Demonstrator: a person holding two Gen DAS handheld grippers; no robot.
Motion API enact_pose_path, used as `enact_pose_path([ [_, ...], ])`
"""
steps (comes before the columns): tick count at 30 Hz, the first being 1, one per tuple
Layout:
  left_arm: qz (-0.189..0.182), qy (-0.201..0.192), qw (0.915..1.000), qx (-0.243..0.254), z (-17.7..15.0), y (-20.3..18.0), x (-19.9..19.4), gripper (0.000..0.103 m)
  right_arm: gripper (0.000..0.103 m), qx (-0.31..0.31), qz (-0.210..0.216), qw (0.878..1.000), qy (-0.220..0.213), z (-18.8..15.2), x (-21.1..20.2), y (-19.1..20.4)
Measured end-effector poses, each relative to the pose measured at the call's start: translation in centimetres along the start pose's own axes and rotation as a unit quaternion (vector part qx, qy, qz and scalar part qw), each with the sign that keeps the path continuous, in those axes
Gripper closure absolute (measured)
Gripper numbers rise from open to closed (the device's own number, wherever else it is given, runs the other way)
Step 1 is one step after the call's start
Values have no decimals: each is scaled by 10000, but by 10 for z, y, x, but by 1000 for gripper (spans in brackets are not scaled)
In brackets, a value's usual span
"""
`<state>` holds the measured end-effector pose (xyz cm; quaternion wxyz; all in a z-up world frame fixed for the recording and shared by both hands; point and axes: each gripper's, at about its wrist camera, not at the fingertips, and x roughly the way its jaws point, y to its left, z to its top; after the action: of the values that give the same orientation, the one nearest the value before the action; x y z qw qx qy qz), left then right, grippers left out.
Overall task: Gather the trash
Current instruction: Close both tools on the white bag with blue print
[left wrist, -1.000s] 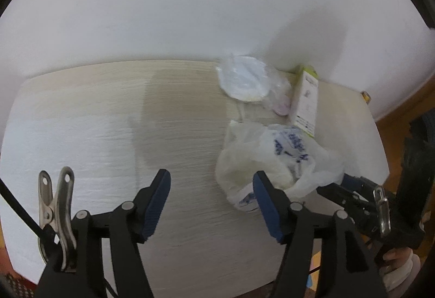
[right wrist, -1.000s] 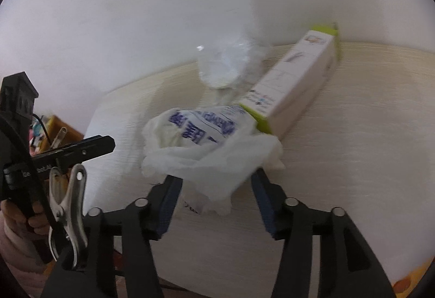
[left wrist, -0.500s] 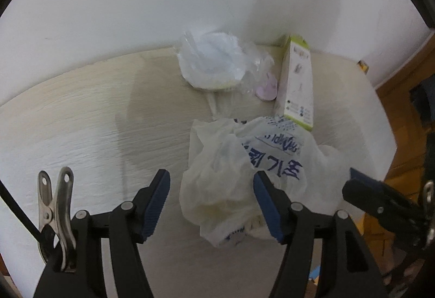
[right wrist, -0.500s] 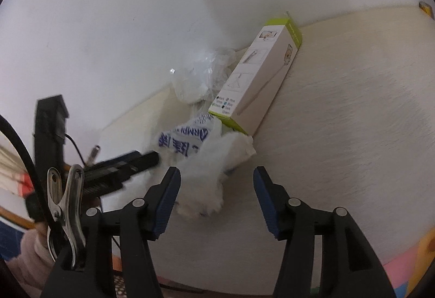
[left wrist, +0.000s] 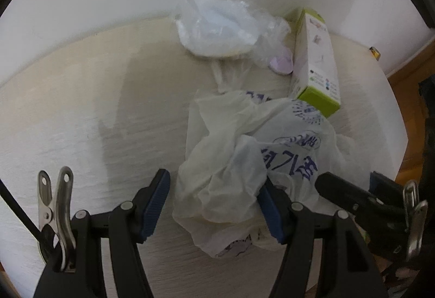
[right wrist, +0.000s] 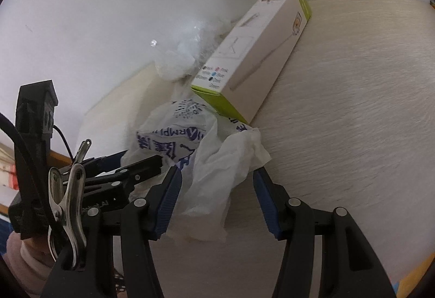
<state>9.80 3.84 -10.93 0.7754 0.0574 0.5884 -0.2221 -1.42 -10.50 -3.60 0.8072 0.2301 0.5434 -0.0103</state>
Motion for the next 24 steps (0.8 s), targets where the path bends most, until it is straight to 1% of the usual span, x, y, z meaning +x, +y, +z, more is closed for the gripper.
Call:
enact_pose_path([
  [2, 22, 6, 10000, 35, -1, -1, 0, 34, 46, -28, -27, 10000, 27, 0, 5, 0],
  [5, 3, 0, 9999, 124, -3, -2, 2, 29, 47, -80, -124, 9999, 70, 1, 13, 1],
  [6, -1, -11, 9999, 148, -3, -3, 3, 28, 47, -94, -135, 9999, 47, 6, 20, 0],
  [9, -26, -78, 9998, 166, -5, -2, 3, 26, 47, -221, -203, 9996, -2, 7, 27, 1],
  [13, -131, -162, 9997, 125, -6, -6, 6, 21, 47, -329, -251, 9991, -78, 5, 28, 6],
  [16, -79, -66, 9998, 183, -6, -10, 4, 18, 47, -338, -212, 9991, -111, 5, 27, 9],
  [20, -44, 43, 10000, 42, -3, -11, 4, 17, 47, -247, -85, 9995, -158, 4, 25, 3],
  [24, 149, 58, 9999, 8, -6, -12, 4, 19, 47, -233, -112, 9995, -190, 1, 25, -7],
])
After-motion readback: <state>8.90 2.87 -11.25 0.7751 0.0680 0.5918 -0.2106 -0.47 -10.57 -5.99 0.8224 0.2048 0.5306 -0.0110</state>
